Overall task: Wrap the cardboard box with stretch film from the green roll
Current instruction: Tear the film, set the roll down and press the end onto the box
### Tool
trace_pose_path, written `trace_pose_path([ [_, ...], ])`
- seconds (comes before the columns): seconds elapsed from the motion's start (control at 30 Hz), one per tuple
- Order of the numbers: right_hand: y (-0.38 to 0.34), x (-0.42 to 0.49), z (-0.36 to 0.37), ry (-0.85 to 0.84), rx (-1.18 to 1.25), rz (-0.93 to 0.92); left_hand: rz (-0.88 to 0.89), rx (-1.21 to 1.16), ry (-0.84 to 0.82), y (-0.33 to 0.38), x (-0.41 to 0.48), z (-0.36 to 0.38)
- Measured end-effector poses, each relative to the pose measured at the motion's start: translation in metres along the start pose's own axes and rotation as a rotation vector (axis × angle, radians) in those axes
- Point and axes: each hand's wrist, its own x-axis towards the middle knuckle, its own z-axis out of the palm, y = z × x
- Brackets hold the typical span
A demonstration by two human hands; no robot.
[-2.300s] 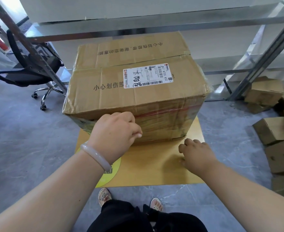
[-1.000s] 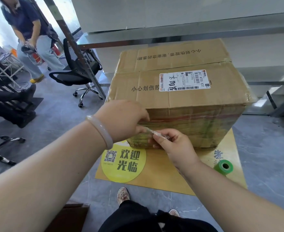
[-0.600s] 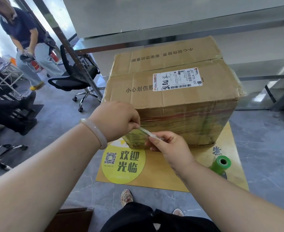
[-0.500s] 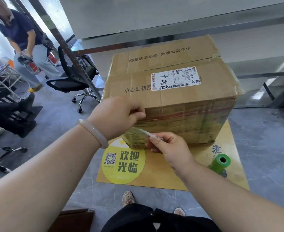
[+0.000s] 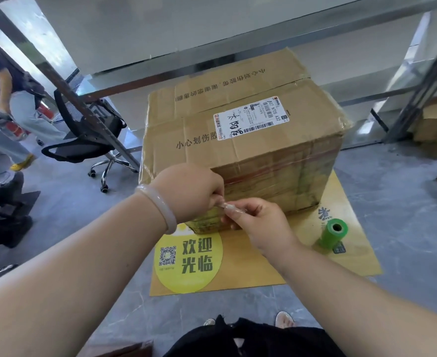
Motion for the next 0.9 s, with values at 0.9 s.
trace_pose_path([
  [0.9, 0.015, -0.019, 0.018, 0.238, 0.001, -0.085, 0.158, -0.199, 0.091, -0.012, 0.005, 0.004],
])
